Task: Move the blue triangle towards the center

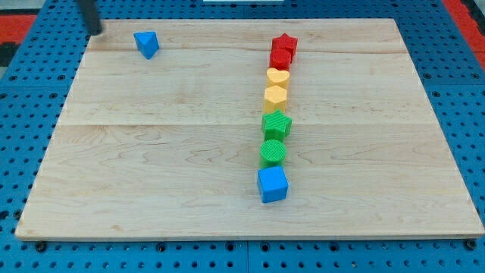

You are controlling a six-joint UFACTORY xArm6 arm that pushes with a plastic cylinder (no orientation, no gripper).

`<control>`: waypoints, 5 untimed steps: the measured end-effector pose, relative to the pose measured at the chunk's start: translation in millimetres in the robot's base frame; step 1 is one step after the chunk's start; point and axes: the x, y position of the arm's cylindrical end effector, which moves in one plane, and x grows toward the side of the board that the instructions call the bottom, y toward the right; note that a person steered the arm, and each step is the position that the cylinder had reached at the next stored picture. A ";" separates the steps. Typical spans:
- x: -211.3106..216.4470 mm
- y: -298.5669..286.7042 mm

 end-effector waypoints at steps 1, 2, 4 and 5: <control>18.4 71.7; -3.6 193.7; 16.5 153.2; 21.2 198.0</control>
